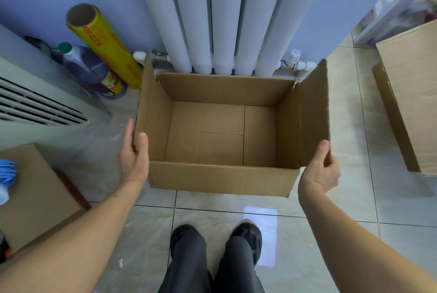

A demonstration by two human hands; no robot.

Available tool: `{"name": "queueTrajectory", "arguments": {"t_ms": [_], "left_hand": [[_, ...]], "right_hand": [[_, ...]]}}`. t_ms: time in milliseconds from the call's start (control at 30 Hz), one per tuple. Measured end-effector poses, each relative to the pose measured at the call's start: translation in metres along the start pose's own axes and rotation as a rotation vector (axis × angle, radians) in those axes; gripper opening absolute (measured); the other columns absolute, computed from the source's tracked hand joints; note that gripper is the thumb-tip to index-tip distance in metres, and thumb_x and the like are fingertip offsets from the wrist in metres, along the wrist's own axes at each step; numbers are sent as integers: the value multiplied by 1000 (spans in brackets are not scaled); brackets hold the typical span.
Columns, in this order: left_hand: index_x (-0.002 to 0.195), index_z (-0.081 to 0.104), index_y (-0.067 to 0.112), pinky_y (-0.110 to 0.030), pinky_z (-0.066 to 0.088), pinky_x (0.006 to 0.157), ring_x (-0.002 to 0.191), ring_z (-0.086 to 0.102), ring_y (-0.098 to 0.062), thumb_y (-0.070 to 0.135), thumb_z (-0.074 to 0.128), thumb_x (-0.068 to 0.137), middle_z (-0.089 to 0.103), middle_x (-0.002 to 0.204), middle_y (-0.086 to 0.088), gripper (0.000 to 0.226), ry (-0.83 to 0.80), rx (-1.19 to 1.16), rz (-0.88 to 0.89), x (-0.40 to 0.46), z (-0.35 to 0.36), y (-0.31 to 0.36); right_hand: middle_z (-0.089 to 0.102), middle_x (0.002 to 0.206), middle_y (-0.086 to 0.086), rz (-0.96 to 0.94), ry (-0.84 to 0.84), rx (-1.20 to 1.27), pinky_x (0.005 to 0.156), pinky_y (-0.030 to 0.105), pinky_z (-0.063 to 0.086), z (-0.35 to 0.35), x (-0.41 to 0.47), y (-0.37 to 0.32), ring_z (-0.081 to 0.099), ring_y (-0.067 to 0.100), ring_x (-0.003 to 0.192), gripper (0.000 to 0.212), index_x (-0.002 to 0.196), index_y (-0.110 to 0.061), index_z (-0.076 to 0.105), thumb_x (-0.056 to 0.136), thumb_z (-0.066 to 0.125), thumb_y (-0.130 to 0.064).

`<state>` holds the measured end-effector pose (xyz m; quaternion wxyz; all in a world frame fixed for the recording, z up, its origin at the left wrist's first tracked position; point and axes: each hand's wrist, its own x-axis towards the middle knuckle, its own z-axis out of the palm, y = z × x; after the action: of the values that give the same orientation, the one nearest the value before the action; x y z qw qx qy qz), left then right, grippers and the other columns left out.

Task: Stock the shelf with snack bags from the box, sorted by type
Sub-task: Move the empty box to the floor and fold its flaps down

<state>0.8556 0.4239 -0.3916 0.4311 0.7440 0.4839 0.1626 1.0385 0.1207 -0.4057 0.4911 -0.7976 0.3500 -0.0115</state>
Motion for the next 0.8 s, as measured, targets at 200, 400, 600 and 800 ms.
{"name": "queueTrajectory", "arguments": {"t_ms": [200,400,600,800], "left_hand": [[126,64,19,-24,35,103,123,51,-12,42,42,101,59,134,2,41,-190,90,-144,-1,12,-15],[108,64,8,-33,42,96,118,54,-29,31,80,77,59,125,-12,42,-21,203,-338,25,22,-45],[141,23,8,-44,34,107,132,40,-35,50,82,69,40,145,-16,102,-133,204,-665,36,28,-59],[144,24,7,-46,38,107,133,41,-35,63,76,67,40,147,-15,109,-255,329,-670,35,22,-73]], "right_hand": [[62,105,-9,-298,-448,-327,101,33,37,-2,-13,21,52,11,98,44,99,-24,71,90,49,-61],[60,109,6,-367,-456,-553,96,44,44,18,14,38,56,30,109,34,101,-10,69,92,60,-41],[38,142,17,77,-373,-596,108,50,37,31,28,48,38,38,132,108,142,-7,24,64,83,-54],[49,135,16,196,-517,-624,100,51,45,19,35,51,50,39,121,94,135,-7,29,72,75,-60]]}}
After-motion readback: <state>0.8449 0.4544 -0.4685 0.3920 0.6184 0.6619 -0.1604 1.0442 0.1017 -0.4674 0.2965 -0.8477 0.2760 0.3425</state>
